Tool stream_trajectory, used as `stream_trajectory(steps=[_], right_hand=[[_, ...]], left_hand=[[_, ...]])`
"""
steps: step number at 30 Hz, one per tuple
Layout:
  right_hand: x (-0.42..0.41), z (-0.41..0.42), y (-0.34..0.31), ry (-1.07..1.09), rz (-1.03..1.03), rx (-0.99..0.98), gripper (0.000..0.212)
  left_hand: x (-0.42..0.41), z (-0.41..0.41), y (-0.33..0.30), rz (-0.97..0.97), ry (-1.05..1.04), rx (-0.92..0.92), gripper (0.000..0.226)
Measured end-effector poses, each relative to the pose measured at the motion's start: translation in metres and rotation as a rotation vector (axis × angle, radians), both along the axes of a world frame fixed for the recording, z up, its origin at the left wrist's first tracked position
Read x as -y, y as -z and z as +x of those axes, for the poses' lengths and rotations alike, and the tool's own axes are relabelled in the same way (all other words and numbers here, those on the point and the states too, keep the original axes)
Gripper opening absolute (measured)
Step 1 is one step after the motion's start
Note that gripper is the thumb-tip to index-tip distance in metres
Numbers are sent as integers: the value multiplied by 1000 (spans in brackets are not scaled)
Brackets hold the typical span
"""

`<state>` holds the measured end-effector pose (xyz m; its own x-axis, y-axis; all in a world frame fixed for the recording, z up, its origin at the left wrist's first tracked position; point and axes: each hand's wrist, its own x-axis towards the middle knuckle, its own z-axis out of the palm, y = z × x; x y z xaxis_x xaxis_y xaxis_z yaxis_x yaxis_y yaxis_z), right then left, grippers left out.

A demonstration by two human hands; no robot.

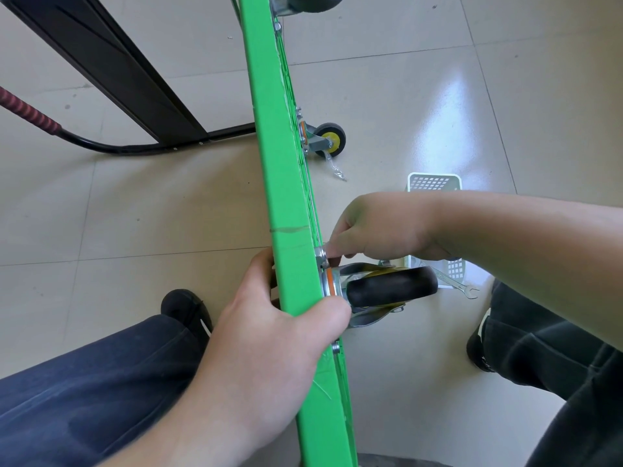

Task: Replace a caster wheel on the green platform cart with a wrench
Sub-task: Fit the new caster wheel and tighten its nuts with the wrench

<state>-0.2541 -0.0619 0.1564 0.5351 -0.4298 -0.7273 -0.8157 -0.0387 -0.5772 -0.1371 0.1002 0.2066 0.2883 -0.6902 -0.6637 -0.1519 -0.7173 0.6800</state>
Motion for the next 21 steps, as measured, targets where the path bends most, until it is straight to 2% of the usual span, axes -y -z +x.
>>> stream_trajectory(steps=[4, 9, 21], right_hand=[[0, 3, 1, -3, -30, -25, 35], [4, 1, -2, 87, 65, 53, 17], [0, 3, 3, -15, 3, -20, 33]], left_hand=[[0, 0, -1, -2, 2, 3, 43], [0, -1, -1, -2, 0, 3, 41], [1, -1, -2, 3, 2, 12, 44]])
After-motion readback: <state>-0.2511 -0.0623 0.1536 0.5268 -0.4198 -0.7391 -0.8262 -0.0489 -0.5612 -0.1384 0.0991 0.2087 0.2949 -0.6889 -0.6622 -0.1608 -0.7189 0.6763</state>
